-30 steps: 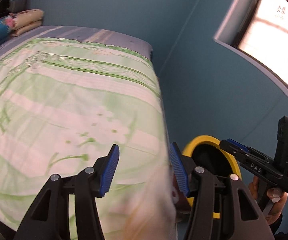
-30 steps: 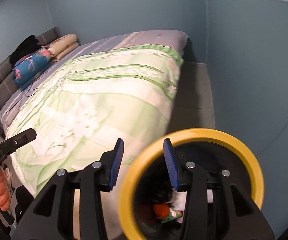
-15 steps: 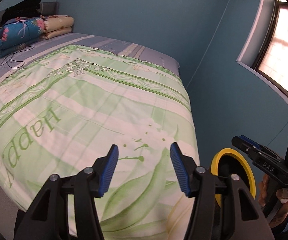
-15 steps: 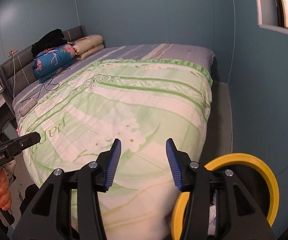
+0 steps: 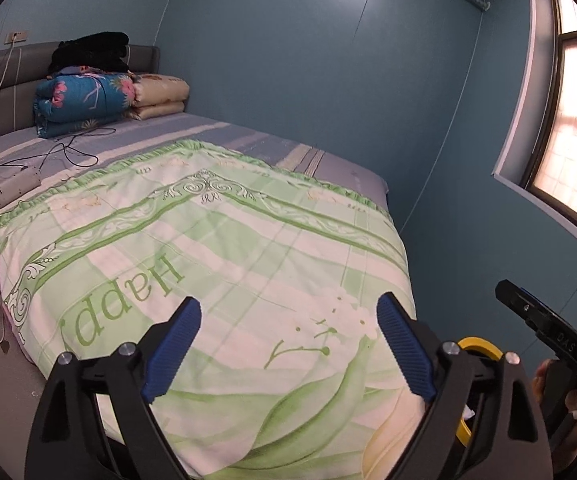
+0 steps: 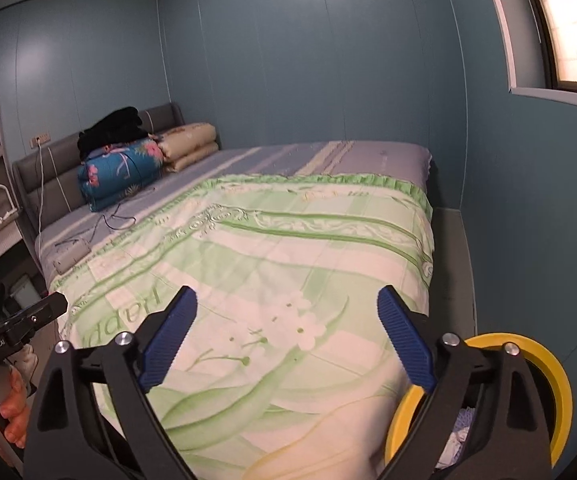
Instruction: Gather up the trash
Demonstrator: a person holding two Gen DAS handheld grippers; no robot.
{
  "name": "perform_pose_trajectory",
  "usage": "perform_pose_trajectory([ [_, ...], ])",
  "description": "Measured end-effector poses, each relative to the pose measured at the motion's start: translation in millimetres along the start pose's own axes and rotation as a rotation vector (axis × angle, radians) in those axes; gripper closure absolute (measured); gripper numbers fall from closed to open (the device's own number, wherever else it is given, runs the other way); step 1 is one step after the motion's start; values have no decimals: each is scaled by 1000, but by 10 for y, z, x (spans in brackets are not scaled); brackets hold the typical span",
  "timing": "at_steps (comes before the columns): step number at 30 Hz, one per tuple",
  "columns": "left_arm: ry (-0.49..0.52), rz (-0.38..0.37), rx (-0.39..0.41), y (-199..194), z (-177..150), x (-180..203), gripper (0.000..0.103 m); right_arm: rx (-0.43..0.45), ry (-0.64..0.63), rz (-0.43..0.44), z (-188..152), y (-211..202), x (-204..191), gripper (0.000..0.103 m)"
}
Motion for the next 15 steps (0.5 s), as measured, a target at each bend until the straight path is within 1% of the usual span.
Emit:
perform_pose_trajectory([
  [2, 0, 9, 29, -79, 33, -15, 11, 21, -9, -15, 23, -50, -29, 12],
  [5, 11, 28, 62, -178, 45, -29, 8, 62, -26, -37, 47, -132, -81, 9],
  [9, 32, 67, 89, -292, 25, -38, 8, 96, -22, -6, 54, -215, -161, 8],
  [12, 37, 86, 101, -352, 6, -49, 8, 132, -20, -8, 70, -274, -191, 8],
  [15, 50, 105, 120, -427, -4, -51, 8, 141, -15, 6, 75, -296, -240, 8],
])
Point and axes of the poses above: each gripper's, at about its wrist camera, not at the fingertips, and y roughly the way its jaws point, x to its right, z to its top, the point moved 10 cm from there along y, roughly the way its jaws point, and after that the axes turned 4 degrees about -z, right-handed, at the moved point
